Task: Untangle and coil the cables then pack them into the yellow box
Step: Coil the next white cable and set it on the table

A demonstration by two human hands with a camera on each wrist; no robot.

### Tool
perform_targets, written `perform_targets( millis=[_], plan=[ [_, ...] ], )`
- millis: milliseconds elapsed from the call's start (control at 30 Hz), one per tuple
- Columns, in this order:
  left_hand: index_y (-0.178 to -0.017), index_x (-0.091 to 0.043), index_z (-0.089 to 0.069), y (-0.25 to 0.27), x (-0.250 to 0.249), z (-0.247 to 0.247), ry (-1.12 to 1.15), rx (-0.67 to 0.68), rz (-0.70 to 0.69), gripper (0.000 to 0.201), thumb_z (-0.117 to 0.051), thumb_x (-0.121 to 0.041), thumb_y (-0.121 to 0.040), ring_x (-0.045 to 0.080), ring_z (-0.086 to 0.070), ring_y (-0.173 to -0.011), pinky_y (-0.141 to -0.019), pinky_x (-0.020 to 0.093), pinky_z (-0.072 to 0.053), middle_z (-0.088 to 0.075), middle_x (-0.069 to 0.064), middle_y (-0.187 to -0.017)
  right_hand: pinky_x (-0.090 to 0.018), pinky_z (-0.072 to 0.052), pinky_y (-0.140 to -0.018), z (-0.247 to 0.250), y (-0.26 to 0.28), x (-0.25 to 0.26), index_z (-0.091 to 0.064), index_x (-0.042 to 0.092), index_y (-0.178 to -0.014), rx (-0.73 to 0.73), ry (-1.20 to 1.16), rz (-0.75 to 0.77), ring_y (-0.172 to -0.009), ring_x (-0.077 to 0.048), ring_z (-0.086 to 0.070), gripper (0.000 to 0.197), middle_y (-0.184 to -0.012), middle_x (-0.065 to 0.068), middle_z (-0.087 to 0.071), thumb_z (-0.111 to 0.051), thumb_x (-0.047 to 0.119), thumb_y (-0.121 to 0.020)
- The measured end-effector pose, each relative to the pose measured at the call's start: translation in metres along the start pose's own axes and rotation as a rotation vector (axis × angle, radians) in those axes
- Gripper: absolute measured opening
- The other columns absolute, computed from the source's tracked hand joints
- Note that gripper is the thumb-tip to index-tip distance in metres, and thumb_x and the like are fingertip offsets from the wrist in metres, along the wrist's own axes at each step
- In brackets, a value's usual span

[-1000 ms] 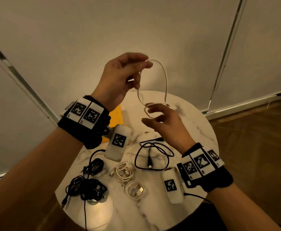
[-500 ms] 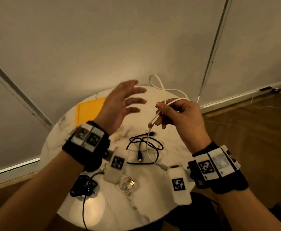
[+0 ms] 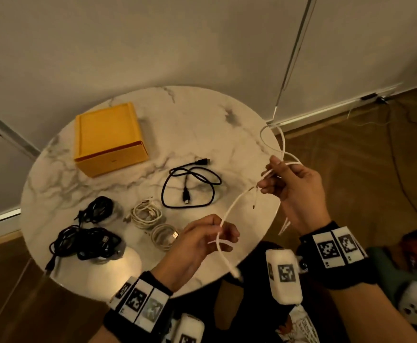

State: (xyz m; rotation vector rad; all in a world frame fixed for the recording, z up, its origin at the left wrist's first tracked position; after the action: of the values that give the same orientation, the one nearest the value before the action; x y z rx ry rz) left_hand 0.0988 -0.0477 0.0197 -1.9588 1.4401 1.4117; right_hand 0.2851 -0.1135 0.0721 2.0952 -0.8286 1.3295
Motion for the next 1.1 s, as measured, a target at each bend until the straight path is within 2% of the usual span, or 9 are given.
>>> perform_targets(
  millis=[100,167,267,400,600,700,867,967,1100],
  plan=[
    [-0.076,-0.012,-0.045,0.011,-0.001,0.017,0.207,-0.09,0.109,0.011,-0.052,-0.018,-0.079,0.021,-0.051,-0.052,-0.054,0.03,-0.048,-0.053,0.011,-0.066,-0.028,-0.054,-0.047,0.013,0.004,-0.027,-0.064,-0.005,-0.077,0.022,0.081,-0.096,-0.048,-0.023,-0.064,0.024,-0.062,-0.016,-0.065,-0.066,0.019,-0.08],
    [-0.078,-0.015,-0.043,0.019,0.0,0.03,0.206,-0.144,0.159,0.012,-0.05,-0.014,-0.087,0.01,-0.03,-0.041,-0.041,0.021,-0.028,-0.036,0.001,-0.059,-0.03,-0.056,-0.047,0.02,0.008,-0.047,-0.064,-0.008,-0.079,0.045,0.159,-0.161,-0.05,-0.026,-0.065,0.024,-0.064,-0.019,-0.066,-0.064,0.016,-0.084],
    [-0.079,-0.014,-0.049,0.034,0.009,0.05,0.128,-0.257,0.229,0.007,-0.053,-0.012,-0.085,0.005,-0.018,-0.041,-0.04,0.017,-0.01,-0.028,-0.002,-0.059,-0.03,-0.056,-0.048,0.037,0.013,-0.074,-0.066,-0.009,-0.086,0.082,0.305,-0.272,-0.057,-0.029,-0.068,0.021,-0.077,-0.024,-0.069,-0.058,0.01,-0.092],
    [-0.08,-0.011,-0.052,0.059,0.026,0.068,0.067,-0.311,0.323,0.007,-0.057,-0.014,-0.082,0.003,-0.019,-0.039,-0.038,0.014,-0.01,-0.027,-0.003,-0.057,-0.028,-0.053,-0.048,0.066,0.024,-0.097,-0.068,-0.011,-0.084,0.147,0.507,-0.386,-0.06,-0.027,-0.067,0.024,-0.078,-0.027,-0.069,-0.061,0.011,-0.09],
    [-0.07,-0.018,-0.048,0.083,0.055,0.076,-0.215,-0.244,0.496,0.024,-0.056,-0.032,-0.088,0.003,-0.018,-0.042,-0.036,0.013,-0.012,-0.028,-0.006,-0.053,-0.022,-0.044,-0.052,0.107,0.043,-0.105,-0.054,-0.003,-0.059,0.264,0.762,-0.464,-0.046,-0.021,-0.054,0.037,-0.05,-0.016,-0.055,-0.06,0.014,-0.092],
    [-0.065,-0.017,-0.058,0.084,0.049,0.08,-0.267,-0.216,0.423,0.026,-0.057,-0.034,-0.084,0.004,-0.015,-0.043,-0.036,0.014,-0.013,-0.022,-0.004,-0.054,-0.024,-0.046,-0.052,0.139,0.043,-0.106,-0.055,-0.007,-0.063,0.196,0.843,-0.496,-0.05,-0.026,-0.055,0.036,-0.052,-0.014,-0.055,-0.057,0.012,-0.093],
    [-0.084,-0.003,-0.072,0.076,0.036,0.097,-0.133,-0.292,0.348,0.033,-0.052,-0.029,-0.086,0.006,-0.016,-0.042,-0.041,0.02,-0.007,-0.025,-0.002,-0.054,-0.029,-0.047,-0.051,0.169,0.046,-0.115,-0.063,0.001,-0.074,0.144,1.088,-0.577,-0.051,-0.027,-0.064,0.031,-0.06,-0.013,-0.065,-0.057,0.022,-0.096],
    [-0.088,-0.001,-0.071,0.07,0.032,0.095,-0.057,-0.275,0.308,0.032,-0.052,-0.026,-0.086,0.007,-0.017,-0.045,-0.043,0.022,-0.009,-0.029,0.0,-0.056,-0.029,-0.049,-0.056,0.142,0.046,-0.102,-0.066,0.007,-0.078,0.209,1.139,-0.5,-0.055,-0.024,-0.067,0.025,-0.062,-0.01,-0.069,-0.058,0.022,-0.095],
    [-0.091,0.001,-0.071,0.062,0.026,0.081,-0.026,-0.17,0.221,0.024,-0.057,-0.018,-0.089,0.012,-0.031,-0.048,-0.046,0.021,-0.025,-0.041,0.005,-0.057,-0.022,-0.053,-0.069,0.05,0.055,-0.077,-0.07,0.019,-0.086,0.373,0.974,-0.106,-0.072,-0.005,-0.067,0.011,-0.078,0.005,-0.071,-0.065,0.01,-0.09]
  ],
)
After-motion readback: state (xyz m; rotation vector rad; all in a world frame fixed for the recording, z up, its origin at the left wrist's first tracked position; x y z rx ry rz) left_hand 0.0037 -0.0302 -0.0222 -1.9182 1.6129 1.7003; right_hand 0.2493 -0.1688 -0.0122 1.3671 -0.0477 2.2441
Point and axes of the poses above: each hand's wrist, its own y-axis away from the middle knuckle, its own z-axis out of the back of the hand, x = y × z, the point moved 5 cm from there along -y, towards the middle knuckle
